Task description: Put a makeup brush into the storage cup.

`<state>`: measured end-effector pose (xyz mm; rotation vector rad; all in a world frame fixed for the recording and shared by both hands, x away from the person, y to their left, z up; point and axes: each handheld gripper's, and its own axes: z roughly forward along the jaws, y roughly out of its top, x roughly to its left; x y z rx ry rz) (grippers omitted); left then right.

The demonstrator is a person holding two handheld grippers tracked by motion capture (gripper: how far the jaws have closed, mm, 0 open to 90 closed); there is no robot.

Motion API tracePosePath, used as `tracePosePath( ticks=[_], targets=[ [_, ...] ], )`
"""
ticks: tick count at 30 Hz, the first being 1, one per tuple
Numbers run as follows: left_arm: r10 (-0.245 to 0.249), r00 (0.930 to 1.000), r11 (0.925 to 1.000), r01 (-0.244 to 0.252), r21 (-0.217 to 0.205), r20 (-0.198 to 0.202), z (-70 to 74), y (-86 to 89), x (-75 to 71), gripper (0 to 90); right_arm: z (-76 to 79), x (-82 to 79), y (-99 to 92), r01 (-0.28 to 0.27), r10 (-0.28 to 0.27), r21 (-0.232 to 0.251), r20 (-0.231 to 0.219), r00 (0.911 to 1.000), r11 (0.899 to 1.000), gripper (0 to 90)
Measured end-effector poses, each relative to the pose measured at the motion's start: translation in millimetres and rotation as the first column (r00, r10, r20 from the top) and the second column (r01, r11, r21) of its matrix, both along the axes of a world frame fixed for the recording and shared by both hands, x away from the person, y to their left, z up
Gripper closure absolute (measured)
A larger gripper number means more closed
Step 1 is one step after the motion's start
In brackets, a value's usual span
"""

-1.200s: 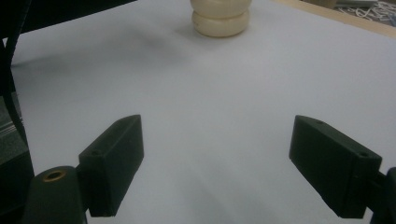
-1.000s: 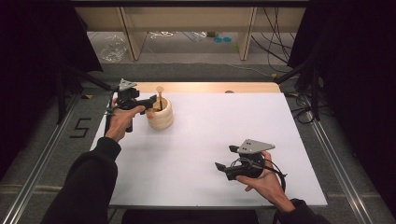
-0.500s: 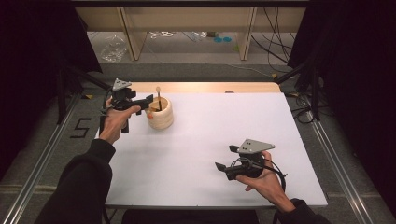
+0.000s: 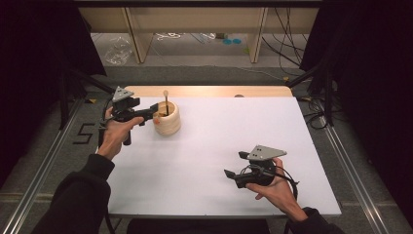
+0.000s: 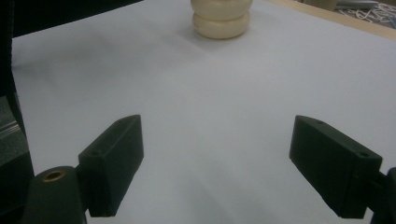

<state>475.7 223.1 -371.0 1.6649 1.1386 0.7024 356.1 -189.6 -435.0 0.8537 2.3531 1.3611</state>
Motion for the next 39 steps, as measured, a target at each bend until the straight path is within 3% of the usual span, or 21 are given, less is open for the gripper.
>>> tracePosePath(
  ticks=[1, 4, 10, 21, 25, 28, 38, 39],
  targets=[
    [-0.018, 0.9997, 0.999, 0.018, -0.042, -0.016, 0.0, -2.3, -4.0, 22.0, 0.0, 0.2, -0.2, 0.0, 0.0, 0.0, 0.0, 1.0, 1.0, 18.4],
    [-0.045, 0.9989, 0.9964, 0.044, -0.072, -0.011, 1.7, -4.2, -16.2, 22.0, 0.1, 0.4, -0.5, 0.003, -0.003, 0.001, 0.003, 1.0, 1.0, 18.4],
    [-0.075, 0.9972, 0.9958, 0.075, -0.052, 0.009, 0.2, -7.7, -36.7, 22.0, 0.6, 0.5, -1.2, 0.005, -0.005, 0.006, -0.001, 1.0, 1.0, 18.2],
    [-0.127, 0.9905, 0.9875, 0.131, -0.088, 0.053, -1.7, -14.8, -69.4, 22.0, 1.9, 0.8, -3.5, 0.022, -0.022, 0.02, 0.019, 0.9996, 1.0, 18.2],
    [-0.141, 0.9883, 0.9864, 0.145, -0.077, 0.059, -7.7, -20.3, -79.4, 21.8, 2.6, 1.4, -4.0, 0.019, -0.02, 0.038, 0.026, 0.9995, 0.999, 18.1],
    [-0.157, 0.9861, 0.9851, 0.16, -0.062, 0.053, -14.6, -24.8, -84.6, 21.8, 2.7, 1.7, -4.1, 0.025, -0.026, 0.044, 0.029, 0.9992, 0.999, 18.0],
    [-0.185, 0.9819, 0.9789, 0.188, -0.081, 0.043, -28.3, -31.4, -95.1, 20.3, 4.8, 2.3, -4.3, 0.03, -0.031, 0.063, 0.028, 0.9991, 0.998, 18.1],
    [-0.189, 0.9811, 0.9788, 0.191, -0.073, 0.042, -29.3, -31.8, -95.7, 20.3, 4.1, 2.7, -3.4, 0.024, -0.026, 0.082, 0.033, 0.9991, 0.996, 18.1]
  ],
)
